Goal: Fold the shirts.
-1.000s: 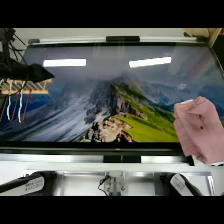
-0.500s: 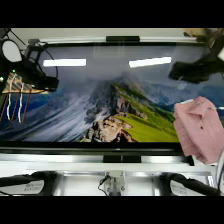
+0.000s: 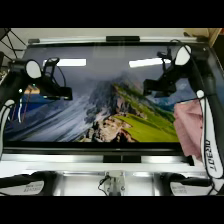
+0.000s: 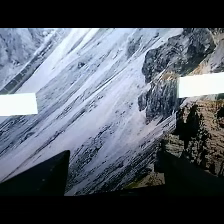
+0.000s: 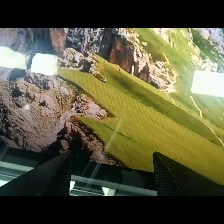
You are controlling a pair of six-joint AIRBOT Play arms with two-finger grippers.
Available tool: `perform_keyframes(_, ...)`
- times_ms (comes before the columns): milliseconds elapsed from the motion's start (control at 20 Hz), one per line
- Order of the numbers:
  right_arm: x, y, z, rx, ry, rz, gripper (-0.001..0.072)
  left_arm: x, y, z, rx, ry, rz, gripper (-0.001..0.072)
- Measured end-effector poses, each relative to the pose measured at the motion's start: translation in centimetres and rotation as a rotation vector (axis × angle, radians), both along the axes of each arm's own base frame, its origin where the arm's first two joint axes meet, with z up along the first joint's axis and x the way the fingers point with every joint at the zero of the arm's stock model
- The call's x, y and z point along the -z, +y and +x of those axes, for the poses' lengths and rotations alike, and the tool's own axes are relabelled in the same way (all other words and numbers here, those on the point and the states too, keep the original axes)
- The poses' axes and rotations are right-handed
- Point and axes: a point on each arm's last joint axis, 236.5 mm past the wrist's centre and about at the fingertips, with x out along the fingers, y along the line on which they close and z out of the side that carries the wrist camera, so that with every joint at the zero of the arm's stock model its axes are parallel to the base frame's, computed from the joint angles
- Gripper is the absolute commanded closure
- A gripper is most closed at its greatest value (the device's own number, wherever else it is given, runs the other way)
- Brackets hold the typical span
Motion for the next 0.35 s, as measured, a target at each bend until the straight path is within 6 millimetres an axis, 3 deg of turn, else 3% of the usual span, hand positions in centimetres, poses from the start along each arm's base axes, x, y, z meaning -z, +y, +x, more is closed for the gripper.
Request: perform_keyframes(350, 0.3, 0.5, -0.2, -0.008, 0.016, 0.006, 0.0115, 1.2, -3.3, 0.2, 0.041, -0.034, -0.066, -0.0013)
